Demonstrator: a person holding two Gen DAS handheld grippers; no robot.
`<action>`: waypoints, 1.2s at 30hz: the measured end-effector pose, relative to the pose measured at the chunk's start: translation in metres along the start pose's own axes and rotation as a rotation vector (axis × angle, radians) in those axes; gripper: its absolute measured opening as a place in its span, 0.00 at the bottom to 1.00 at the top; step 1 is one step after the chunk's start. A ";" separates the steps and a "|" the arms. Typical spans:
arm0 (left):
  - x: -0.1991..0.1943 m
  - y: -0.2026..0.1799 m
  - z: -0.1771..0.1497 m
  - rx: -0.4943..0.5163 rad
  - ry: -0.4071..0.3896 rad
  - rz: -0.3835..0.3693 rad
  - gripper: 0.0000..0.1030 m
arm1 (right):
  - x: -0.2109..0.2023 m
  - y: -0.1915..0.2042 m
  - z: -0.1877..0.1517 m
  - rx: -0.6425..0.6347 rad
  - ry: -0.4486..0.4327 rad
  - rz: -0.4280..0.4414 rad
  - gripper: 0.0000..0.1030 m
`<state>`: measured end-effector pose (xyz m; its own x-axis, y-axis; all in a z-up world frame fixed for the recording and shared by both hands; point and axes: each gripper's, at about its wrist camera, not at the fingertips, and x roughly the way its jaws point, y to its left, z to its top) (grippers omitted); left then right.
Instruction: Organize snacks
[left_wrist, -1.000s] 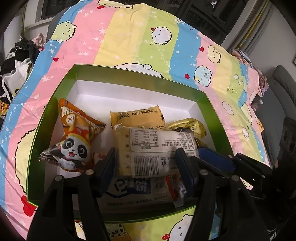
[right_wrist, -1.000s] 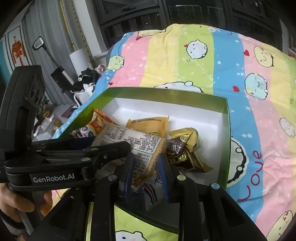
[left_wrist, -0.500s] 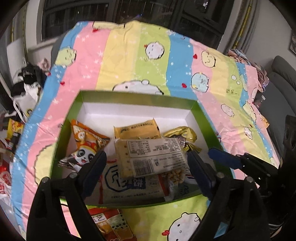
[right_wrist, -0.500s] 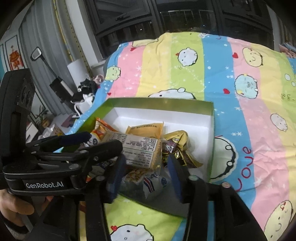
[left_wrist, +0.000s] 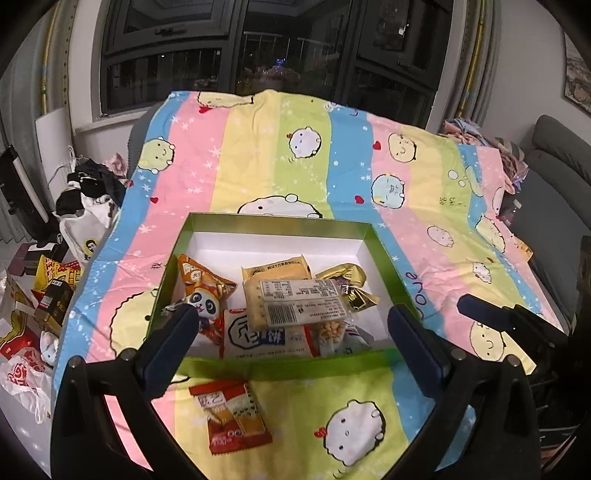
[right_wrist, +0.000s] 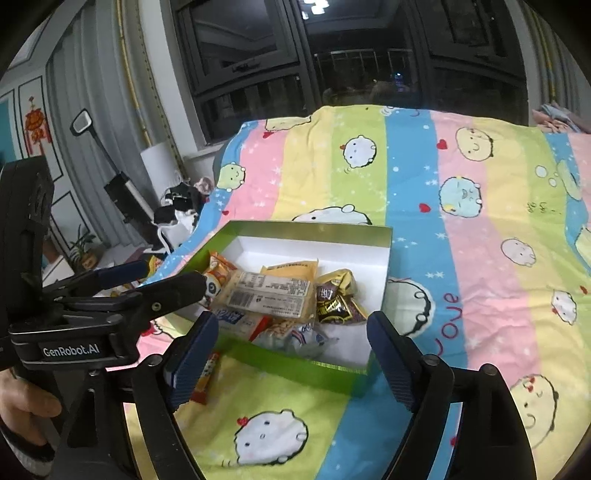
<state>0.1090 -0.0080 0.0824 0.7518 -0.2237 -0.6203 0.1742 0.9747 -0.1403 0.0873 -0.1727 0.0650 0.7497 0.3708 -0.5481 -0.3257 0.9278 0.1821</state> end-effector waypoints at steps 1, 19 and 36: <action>-0.005 -0.001 -0.002 0.001 -0.006 0.004 0.99 | -0.004 0.001 -0.001 0.002 -0.001 -0.002 0.85; -0.069 -0.004 -0.033 0.010 -0.077 0.048 0.99 | -0.054 0.019 -0.026 0.020 -0.014 0.031 0.97; -0.072 0.015 -0.063 -0.046 -0.023 0.057 0.99 | -0.054 0.040 -0.043 -0.039 0.026 0.064 0.97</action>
<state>0.0168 0.0226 0.0762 0.7739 -0.1676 -0.6108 0.1018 0.9847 -0.1412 0.0087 -0.1572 0.0668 0.7116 0.4280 -0.5573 -0.3950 0.8996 0.1864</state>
